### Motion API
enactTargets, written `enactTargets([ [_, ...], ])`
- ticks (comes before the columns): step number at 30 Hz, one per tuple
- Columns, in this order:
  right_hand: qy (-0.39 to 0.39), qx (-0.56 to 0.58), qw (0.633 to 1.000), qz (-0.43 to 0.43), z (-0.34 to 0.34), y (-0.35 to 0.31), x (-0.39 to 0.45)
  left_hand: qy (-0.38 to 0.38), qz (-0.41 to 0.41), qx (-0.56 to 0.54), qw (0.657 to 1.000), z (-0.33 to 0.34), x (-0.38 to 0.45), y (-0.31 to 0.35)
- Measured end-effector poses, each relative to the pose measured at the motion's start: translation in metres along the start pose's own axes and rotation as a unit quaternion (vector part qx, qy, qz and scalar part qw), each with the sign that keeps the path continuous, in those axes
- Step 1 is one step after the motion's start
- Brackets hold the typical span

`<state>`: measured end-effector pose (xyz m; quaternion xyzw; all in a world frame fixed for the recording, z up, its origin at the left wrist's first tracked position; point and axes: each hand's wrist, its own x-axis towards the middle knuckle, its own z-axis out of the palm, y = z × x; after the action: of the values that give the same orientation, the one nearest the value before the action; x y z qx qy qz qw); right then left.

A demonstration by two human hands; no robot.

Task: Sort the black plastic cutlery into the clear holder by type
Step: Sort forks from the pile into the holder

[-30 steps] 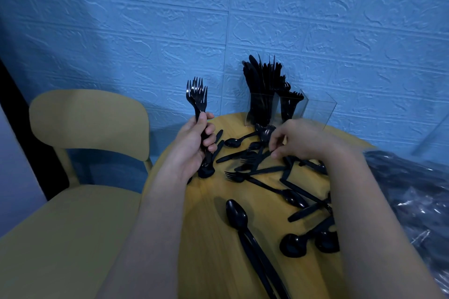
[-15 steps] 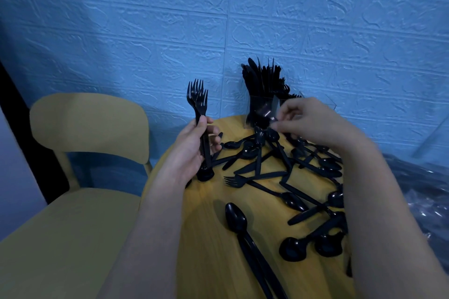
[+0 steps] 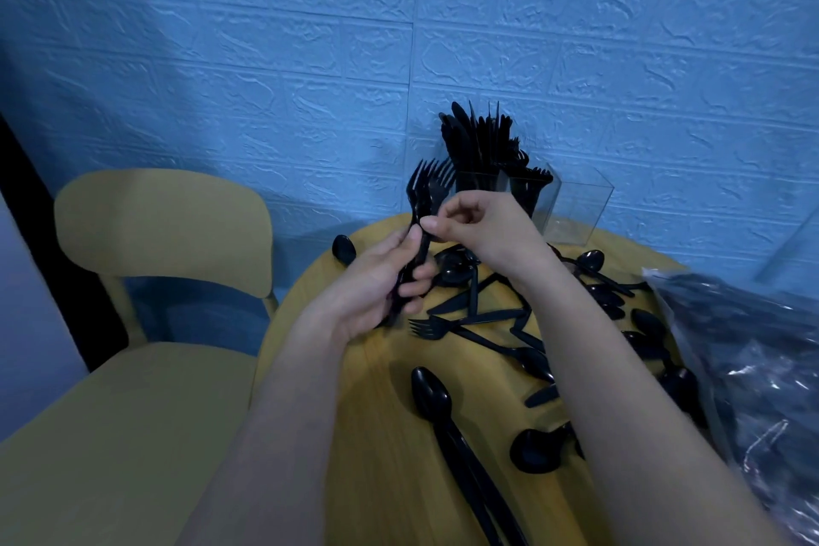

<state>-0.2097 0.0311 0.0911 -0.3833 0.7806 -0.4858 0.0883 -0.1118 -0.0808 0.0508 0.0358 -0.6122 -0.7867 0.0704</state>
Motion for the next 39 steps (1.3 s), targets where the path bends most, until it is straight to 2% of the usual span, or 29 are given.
enactTargets([
  [2, 0.023, -0.079, 0.997, -0.007, -0.004, 0.003, 0.001, 0.017, -0.006, -0.006, 1.000, -0.003, 0.001, -0.001],
  [4, -0.002, -0.129, 0.992, -0.011, -0.014, 0.007, 0.001, 0.057, 0.006, -0.032, 0.998, -0.006, 0.003, 0.001],
  [6, -0.099, -0.193, 0.976, 0.002, -0.025, 0.014, -0.001, 0.115, 0.022, -0.069, 0.991, -0.009, 0.005, 0.002],
  [9, -0.236, -0.272, 0.932, 0.033, -0.025, 0.028, -0.003, 0.193, 0.029, -0.108, 0.975, -0.015, 0.007, 0.001],
  [12, -0.299, -0.298, 0.906, 0.039, -0.011, 0.038, -0.002, 0.228, 0.033, -0.136, 0.963, -0.017, 0.008, 0.001],
  [14, -0.315, -0.297, 0.901, 0.038, -0.003, 0.042, -0.002, 0.233, 0.036, -0.134, 0.962, -0.016, 0.008, 0.001],
  [24, -0.291, -0.262, 0.919, 0.038, -0.007, 0.044, -0.002, 0.218, 0.029, -0.102, 0.970, -0.014, 0.009, 0.000],
  [26, -0.251, -0.215, 0.943, 0.041, -0.016, 0.039, -0.002, 0.222, 0.032, -0.095, 0.970, -0.013, 0.008, 0.000],
  [29, -0.134, -0.121, 0.983, 0.031, -0.037, 0.027, -0.003, 0.219, 0.027, -0.079, 0.972, -0.007, 0.008, 0.001],
  [32, -0.068, 0.083, 0.994, 0.025, -0.051, 0.016, -0.005, 0.178, 0.020, -0.070, 0.981, -0.001, 0.009, 0.000],
  [35, -0.052, 0.197, 0.979, 0.025, -0.049, 0.008, -0.005, 0.121, 0.019, -0.056, 0.991, 0.004, 0.009, -0.001],
  [39, -0.077, 0.199, 0.977, 0.030, -0.033, 0.006, -0.005, 0.040, 0.005, -0.021, 0.999, 0.006, 0.005, -0.002],
])
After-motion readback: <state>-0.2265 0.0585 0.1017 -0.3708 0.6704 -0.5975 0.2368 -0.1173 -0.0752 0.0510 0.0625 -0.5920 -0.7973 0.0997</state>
